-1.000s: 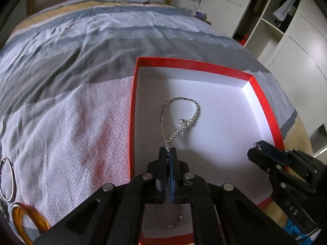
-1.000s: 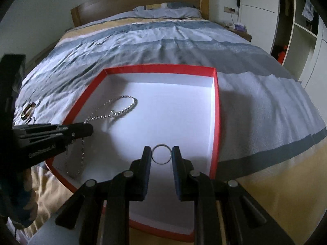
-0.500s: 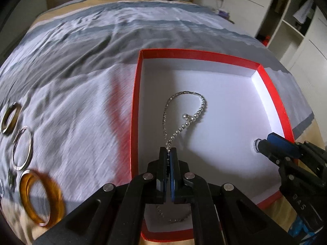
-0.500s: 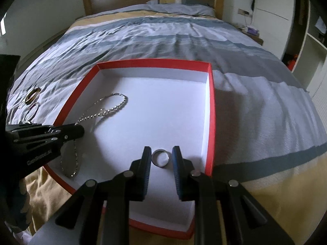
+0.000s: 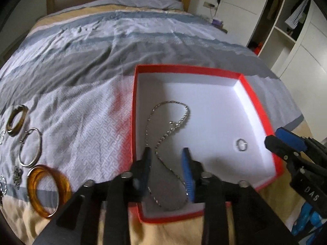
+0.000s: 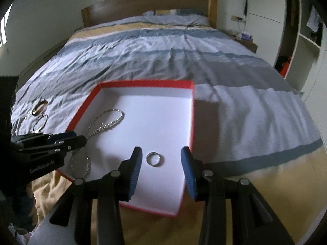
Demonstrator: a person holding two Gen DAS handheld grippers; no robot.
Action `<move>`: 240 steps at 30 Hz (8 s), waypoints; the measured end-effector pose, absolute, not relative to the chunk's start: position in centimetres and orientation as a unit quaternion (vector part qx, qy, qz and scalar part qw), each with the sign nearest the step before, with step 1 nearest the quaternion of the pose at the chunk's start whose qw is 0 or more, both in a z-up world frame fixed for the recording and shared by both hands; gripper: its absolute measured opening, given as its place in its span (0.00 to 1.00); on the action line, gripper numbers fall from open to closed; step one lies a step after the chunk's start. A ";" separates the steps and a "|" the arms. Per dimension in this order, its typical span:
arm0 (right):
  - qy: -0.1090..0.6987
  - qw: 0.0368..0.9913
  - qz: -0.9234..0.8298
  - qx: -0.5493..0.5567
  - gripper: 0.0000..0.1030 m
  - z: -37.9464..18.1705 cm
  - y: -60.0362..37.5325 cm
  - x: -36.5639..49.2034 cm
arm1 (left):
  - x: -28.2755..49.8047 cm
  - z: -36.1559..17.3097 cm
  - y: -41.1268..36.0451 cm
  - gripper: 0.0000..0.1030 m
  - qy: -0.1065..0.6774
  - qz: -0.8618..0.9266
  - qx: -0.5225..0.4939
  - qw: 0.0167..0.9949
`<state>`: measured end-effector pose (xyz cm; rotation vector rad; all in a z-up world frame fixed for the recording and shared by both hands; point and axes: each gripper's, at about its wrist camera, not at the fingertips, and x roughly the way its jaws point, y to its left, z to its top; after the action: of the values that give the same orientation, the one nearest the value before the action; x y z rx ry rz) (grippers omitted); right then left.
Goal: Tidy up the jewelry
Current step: 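Carry necklace and ring into the red box and open both tools, then move both tools back toward the remaining jewelry on the bed, then grasp the dark beaded bracelet with the left tool while the right tool grasps the amber bangle, then carry bracelet and amber bangle into the red box and release both, then move both tools back toward the rings and watch on the bed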
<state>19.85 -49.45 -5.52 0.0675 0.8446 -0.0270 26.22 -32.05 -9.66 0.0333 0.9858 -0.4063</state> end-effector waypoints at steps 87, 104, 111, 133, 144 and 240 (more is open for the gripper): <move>0.439 0.874 0.207 0.027 0.36 -9.1 -19.7 22.3 | 24.7 -12.9 7.8 0.47 0.499 0.037 -0.138 0.855; 0.475 0.850 0.226 -0.003 0.11 -12.5 -18.3 25.2 | 24.5 -13.6 7.8 0.12 0.492 0.024 -0.078 0.867; 0.477 0.849 0.228 0.013 0.11 -12.4 -18.4 24.8 | 23.3 -12.7 7.7 0.10 0.494 0.010 -0.055 0.867; 0.456 0.852 0.237 0.098 0.09 -10.8 -19.9 23.1 | 20.9 -10.0 8.0 0.09 0.483 0.021 -0.055 0.873; 0.421 0.862 0.248 0.134 0.08 -6.6 -20.4 17.4 | 17.2 -4.9 7.4 0.09 0.449 0.013 -0.047 0.892; 0.405 0.911 0.052 0.051 0.23 2.0 -38.9 13.2 | 18.2 1.5 -21.1 0.57 0.377 -0.164 0.057 0.910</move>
<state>13.24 -38.85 2.03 0.1056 0.8354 0.1075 18.17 -21.11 1.48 0.1174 0.7780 -0.3386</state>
